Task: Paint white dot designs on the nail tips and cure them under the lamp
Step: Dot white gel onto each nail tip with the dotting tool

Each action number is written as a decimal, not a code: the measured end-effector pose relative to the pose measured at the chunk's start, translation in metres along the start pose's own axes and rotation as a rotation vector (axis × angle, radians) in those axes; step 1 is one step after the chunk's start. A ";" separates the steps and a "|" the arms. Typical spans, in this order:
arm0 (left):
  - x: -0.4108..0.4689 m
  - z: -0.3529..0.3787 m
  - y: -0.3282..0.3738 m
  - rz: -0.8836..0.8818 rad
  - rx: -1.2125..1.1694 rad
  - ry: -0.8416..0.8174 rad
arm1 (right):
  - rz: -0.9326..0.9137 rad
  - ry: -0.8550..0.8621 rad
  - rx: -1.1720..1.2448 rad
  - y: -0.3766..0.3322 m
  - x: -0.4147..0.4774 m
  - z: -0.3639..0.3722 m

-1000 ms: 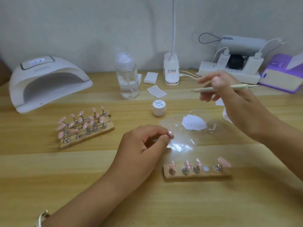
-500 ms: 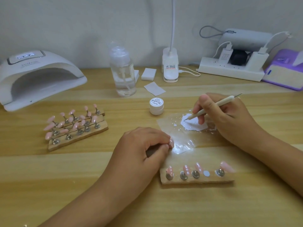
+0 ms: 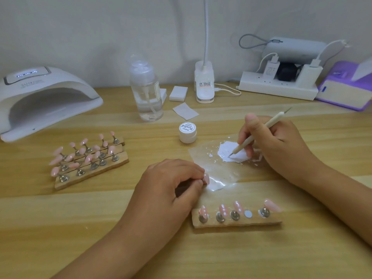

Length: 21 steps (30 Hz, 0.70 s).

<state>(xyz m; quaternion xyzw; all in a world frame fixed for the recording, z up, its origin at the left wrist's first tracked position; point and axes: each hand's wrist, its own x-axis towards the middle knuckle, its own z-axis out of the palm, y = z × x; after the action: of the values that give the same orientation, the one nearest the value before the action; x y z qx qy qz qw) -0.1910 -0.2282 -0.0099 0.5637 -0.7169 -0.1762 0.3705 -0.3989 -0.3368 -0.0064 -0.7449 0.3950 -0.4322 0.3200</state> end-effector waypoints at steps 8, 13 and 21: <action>-0.001 0.001 -0.002 -0.005 -0.014 0.011 | -0.008 0.033 -0.009 0.000 -0.001 0.000; -0.001 0.001 -0.002 -0.006 -0.010 0.012 | -0.041 -0.004 -0.029 0.001 -0.001 0.001; -0.001 0.002 -0.003 0.003 -0.006 0.022 | -0.023 0.001 -0.018 0.004 0.000 0.001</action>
<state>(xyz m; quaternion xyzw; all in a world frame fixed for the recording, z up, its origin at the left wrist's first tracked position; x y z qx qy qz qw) -0.1902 -0.2281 -0.0131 0.5636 -0.7130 -0.1715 0.3802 -0.3994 -0.3388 -0.0102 -0.7521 0.3905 -0.4326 0.3079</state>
